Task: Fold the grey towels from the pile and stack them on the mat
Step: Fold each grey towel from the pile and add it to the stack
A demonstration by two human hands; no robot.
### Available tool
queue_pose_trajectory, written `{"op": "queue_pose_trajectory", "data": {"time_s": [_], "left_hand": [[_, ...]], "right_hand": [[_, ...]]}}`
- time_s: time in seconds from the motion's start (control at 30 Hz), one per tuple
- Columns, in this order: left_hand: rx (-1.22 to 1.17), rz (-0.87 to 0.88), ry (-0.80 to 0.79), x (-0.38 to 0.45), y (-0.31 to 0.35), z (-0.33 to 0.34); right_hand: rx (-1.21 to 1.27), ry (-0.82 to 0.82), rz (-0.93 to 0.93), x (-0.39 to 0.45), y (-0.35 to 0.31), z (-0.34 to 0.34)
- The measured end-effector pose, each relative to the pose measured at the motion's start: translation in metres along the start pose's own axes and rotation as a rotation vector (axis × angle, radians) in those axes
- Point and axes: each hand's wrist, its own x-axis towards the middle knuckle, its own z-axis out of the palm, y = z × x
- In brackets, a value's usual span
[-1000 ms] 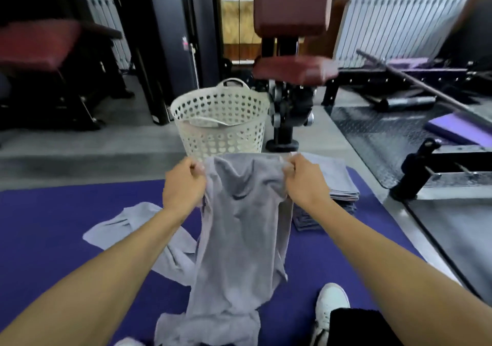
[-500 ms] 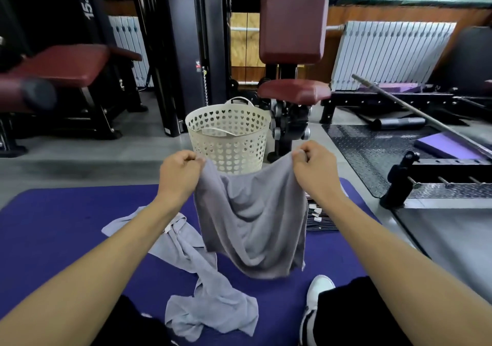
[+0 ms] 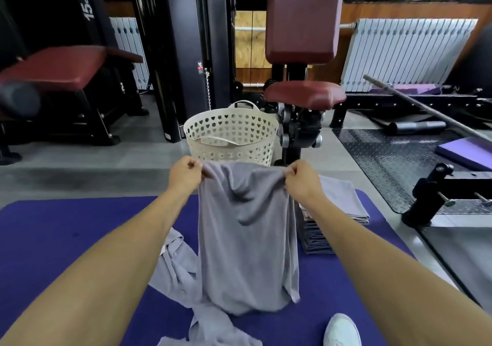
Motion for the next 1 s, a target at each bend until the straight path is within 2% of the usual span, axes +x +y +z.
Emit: {"op": "queue_pose_trajectory", "data": {"time_s": [0.17, 0.3, 0.4, 0.5, 0.7, 0.83, 1.0], "left_hand": [[-0.117, 0.209, 0.039, 0.043, 0.016, -0.017], [-0.04, 0.263, 0.032, 0.036, 0.002, -0.032], [0.042, 0.241, 0.019, 0.011, -0.032, -0.037], [0.156, 0.209, -0.063, -0.024, -0.085, -0.04], [0.406, 0.156, -0.328, -0.12, -0.176, -0.039], [0.417, 0.187, -0.466, -0.165, -0.197, -0.04], [0.427, 0.219, -0.537, -0.192, -0.202, -0.049]], "right_hand": [[0.108, 0.098, -0.128, 0.037, -0.02, 0.003], [0.128, 0.097, -0.147, 0.029, -0.014, 0.002], [0.146, 0.055, -0.101, 0.001, 0.007, 0.006], [0.075, 0.01, -0.02, -0.037, 0.048, 0.021], [-0.047, -0.157, 0.134, -0.143, 0.12, 0.043], [-0.094, -0.225, 0.123, -0.185, 0.136, 0.047], [-0.069, -0.264, 0.105, -0.214, 0.142, 0.046]]}}
